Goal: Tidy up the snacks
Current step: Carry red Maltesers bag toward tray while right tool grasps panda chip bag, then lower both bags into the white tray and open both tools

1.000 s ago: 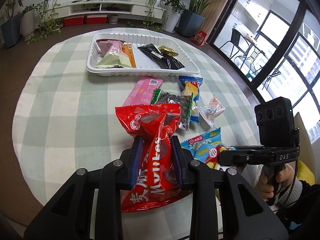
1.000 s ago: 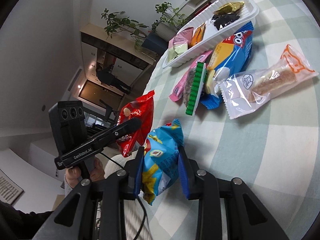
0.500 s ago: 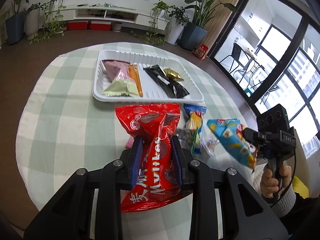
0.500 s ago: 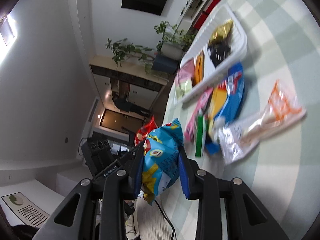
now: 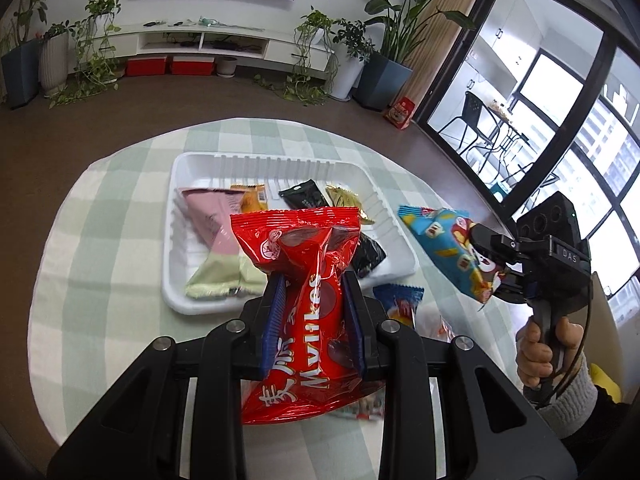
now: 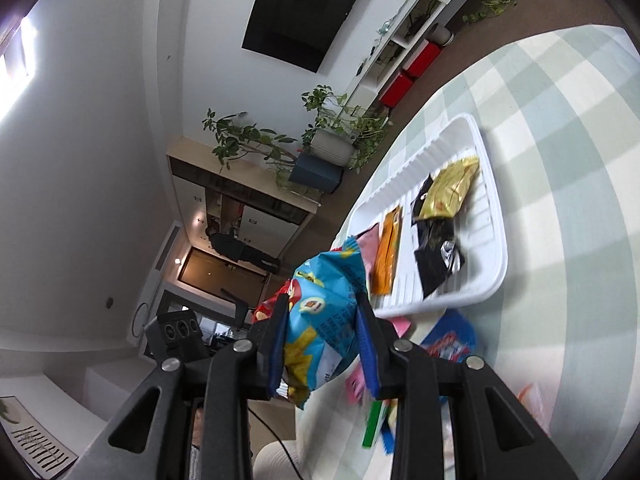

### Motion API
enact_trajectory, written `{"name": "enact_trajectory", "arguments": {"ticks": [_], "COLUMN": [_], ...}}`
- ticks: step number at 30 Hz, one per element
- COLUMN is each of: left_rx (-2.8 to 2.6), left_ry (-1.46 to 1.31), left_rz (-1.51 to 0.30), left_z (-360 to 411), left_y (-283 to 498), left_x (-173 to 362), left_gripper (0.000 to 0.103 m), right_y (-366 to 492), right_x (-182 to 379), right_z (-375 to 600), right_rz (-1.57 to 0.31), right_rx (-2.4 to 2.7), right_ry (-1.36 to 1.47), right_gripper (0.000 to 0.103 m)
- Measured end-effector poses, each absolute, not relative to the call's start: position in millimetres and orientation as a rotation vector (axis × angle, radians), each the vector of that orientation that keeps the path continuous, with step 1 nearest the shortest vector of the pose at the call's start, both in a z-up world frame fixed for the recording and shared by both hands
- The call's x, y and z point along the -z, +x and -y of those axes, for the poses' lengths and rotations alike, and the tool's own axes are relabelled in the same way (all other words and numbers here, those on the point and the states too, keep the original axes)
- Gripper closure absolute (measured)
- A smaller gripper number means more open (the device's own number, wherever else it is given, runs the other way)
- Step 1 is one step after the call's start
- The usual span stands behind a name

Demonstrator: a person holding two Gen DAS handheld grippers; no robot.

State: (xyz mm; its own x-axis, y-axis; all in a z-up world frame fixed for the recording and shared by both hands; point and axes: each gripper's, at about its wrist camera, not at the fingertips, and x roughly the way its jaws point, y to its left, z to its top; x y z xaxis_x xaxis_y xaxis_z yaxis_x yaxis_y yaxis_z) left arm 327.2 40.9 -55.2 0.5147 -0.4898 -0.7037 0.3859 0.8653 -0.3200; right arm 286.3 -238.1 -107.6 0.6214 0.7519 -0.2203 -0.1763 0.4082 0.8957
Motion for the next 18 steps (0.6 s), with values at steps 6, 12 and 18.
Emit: {"name": "enact_trajectory", "arguments": {"ticks": [6, 12, 18], "left_rx": [0.537, 0.529, 0.52], "left_ry": [-0.142, -0.156, -0.126], "left_rz": [-0.92, -0.948, -0.958], "left_z": [-18.3, -3.9, 10.2], "left_y": [366.6, 397.3, 413.6], "left_x": [72.5, 93.0, 110.3], "left_gripper": [0.077, 0.077, 0.077], "right_y": [327.1, 356.1, 372.0], "right_x": [113.5, 127.7, 134.8], "right_z": [246.8, 249.0, 250.7], "right_rz": [-0.703, -0.735, -0.745], "right_rx": [-0.591, -0.533, -0.504], "right_ry": [0.97, 0.919, 0.867], "right_gripper": [0.069, 0.069, 0.069]}}
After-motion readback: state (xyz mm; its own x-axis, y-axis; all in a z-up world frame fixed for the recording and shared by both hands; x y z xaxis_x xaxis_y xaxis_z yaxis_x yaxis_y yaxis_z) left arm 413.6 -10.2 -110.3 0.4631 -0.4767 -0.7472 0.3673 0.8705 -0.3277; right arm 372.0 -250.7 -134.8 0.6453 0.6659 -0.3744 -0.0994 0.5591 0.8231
